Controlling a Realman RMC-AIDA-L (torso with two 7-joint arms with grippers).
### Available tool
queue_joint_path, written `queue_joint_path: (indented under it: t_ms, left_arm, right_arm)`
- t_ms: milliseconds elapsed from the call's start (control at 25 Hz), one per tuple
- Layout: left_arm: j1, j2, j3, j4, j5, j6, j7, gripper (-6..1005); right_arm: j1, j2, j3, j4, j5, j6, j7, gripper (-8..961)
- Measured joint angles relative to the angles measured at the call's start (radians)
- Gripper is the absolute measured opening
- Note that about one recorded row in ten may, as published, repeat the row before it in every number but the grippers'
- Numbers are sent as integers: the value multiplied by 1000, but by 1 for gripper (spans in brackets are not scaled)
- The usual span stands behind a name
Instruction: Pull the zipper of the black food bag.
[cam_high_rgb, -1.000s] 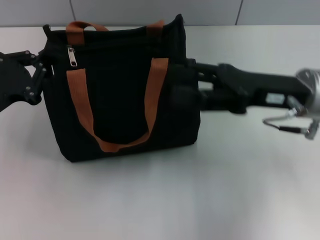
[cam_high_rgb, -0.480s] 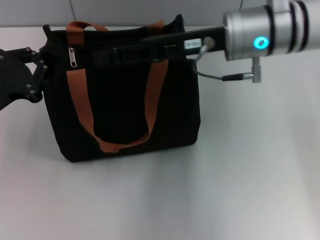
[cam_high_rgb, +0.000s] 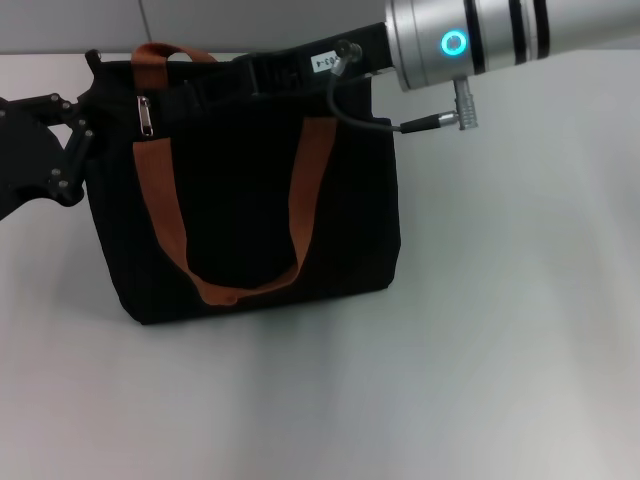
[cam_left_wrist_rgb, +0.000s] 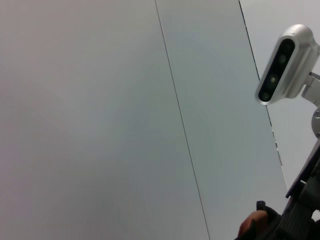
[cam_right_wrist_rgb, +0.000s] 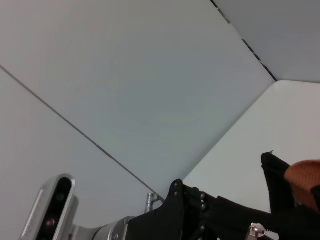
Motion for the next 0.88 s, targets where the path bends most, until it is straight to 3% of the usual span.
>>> queue_joint_path:
  t_ms: [120,880]
  left_arm:
    - [-2,0,0,-1,0,1,0,26]
    - [-15,-2,0,-1,0,13,0,26]
  right_arm:
    - [13,1,-4,1,-9,16,30,432]
    - [47,7,-87,11,-11,102,84,408]
